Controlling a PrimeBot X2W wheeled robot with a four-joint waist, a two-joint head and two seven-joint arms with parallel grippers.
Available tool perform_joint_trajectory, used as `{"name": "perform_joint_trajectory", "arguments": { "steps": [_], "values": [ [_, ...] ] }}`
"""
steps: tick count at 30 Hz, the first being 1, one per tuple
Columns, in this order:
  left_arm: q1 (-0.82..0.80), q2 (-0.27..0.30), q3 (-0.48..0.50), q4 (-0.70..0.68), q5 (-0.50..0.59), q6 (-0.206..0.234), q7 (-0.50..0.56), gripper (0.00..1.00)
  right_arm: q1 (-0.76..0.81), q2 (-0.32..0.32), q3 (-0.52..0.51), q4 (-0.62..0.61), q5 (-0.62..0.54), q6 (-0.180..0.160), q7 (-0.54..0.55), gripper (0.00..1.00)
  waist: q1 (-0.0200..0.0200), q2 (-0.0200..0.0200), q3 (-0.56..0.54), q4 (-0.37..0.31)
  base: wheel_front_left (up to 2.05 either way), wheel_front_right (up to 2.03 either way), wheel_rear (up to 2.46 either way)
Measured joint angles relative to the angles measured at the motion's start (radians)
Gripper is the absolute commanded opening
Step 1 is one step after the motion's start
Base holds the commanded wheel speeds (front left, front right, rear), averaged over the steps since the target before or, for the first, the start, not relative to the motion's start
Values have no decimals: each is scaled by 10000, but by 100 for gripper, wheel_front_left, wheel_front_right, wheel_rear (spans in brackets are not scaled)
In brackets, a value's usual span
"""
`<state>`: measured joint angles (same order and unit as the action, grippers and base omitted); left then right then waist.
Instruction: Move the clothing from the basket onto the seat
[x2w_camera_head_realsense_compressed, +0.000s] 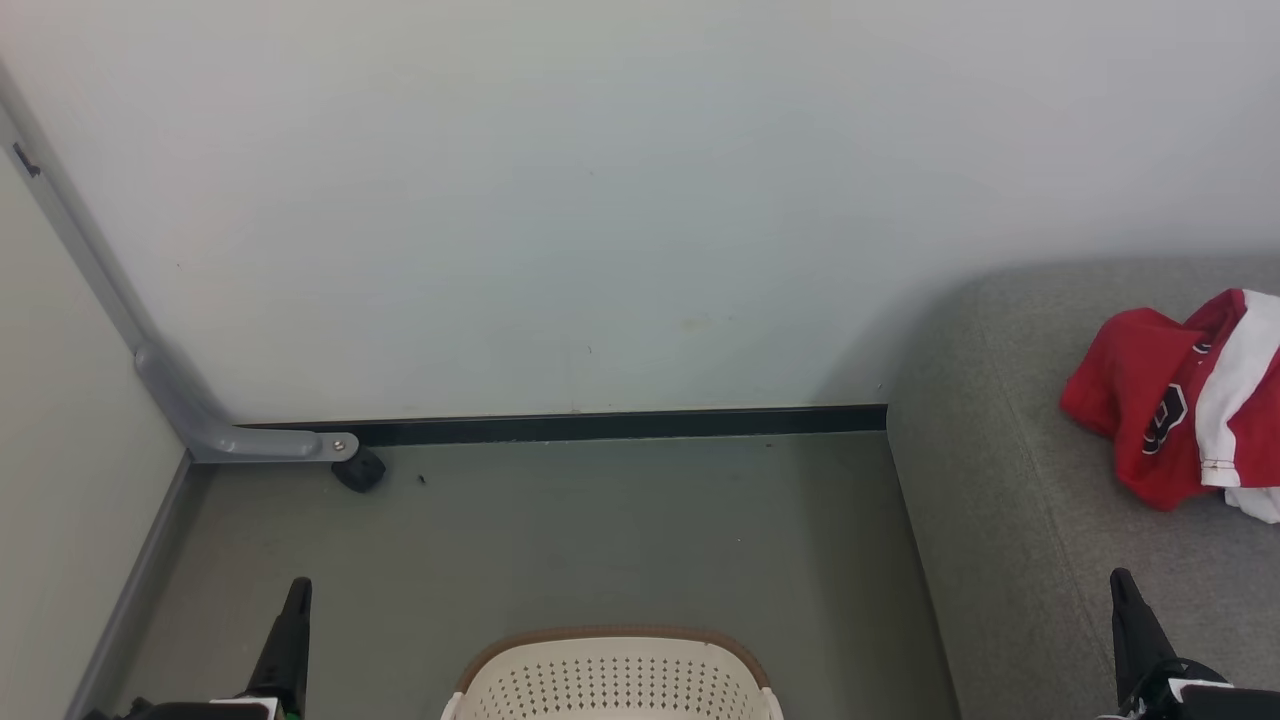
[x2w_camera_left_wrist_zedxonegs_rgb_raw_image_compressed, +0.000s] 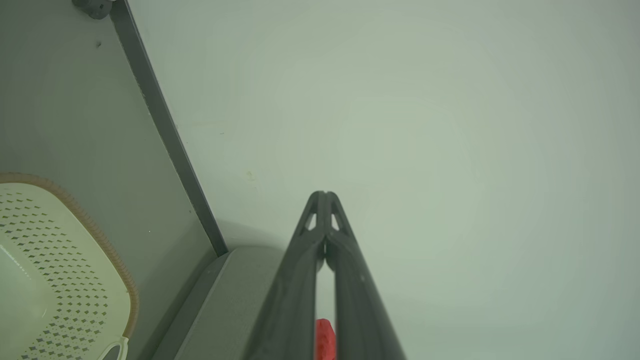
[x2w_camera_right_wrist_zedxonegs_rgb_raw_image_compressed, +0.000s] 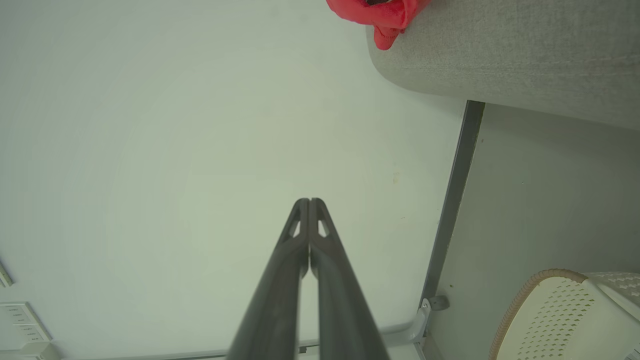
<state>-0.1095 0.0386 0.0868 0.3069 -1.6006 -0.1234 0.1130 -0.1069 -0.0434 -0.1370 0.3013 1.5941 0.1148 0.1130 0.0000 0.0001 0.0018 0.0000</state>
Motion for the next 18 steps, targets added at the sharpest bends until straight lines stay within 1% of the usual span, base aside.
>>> {"name": "perform_joint_trajectory", "arguments": {
  "steps": [18],
  "values": [
    [2,0,0,-6,0,0,0,0,0,0,0,0,0,2,0,0,0,0,0,0,0,0,0]
  ]
}}
